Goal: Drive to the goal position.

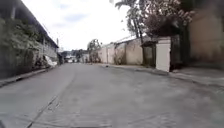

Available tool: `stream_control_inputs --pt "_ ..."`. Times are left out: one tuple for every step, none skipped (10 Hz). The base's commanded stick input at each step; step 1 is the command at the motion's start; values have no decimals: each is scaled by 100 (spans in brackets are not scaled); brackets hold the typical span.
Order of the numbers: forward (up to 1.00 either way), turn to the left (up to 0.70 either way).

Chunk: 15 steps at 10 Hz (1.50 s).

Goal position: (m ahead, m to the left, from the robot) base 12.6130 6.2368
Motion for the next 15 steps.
stream_control_inputs --pt "100 -21" --pt "100 -19" --pt "100 6" --pt "100 16" --pt "100 15" --pt "100 -7" --pt "100 -21" --pt "100 -18" --pt "100 10" --pt "100 13" --pt "100 -21" --pt "100 -19" --pt "100 19" --pt "100 19" --pt "100 -15"
